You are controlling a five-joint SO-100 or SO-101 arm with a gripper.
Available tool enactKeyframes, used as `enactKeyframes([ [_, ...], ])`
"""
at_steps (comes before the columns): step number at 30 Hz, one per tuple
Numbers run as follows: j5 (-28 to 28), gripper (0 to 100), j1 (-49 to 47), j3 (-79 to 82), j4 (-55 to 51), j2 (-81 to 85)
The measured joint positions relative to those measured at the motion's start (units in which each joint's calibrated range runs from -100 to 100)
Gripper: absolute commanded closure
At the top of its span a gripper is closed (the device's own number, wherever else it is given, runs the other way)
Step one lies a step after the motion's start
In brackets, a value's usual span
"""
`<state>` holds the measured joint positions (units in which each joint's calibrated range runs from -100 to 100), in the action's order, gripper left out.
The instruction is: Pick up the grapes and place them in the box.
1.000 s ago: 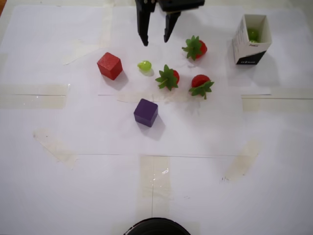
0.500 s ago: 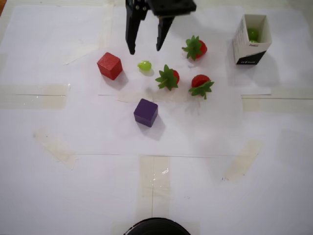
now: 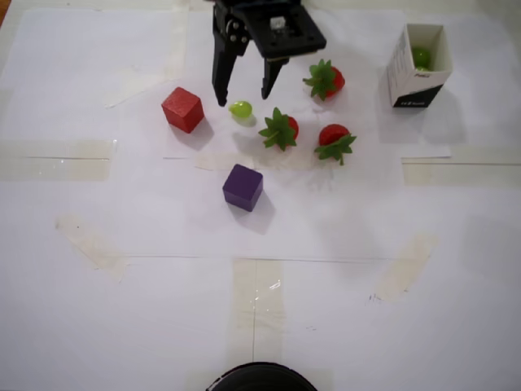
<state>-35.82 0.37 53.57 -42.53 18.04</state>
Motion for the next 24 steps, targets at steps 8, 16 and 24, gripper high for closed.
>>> enactKeyframes([
  [8, 0.7, 77, 1.1, 0.5, 2.9, -3.3],
  [16, 1.1, 77, 0.8, 0.5, 4.3, -4.1],
  [24, 1.1, 79, 0.8, 1.1, 4.7, -4.8],
])
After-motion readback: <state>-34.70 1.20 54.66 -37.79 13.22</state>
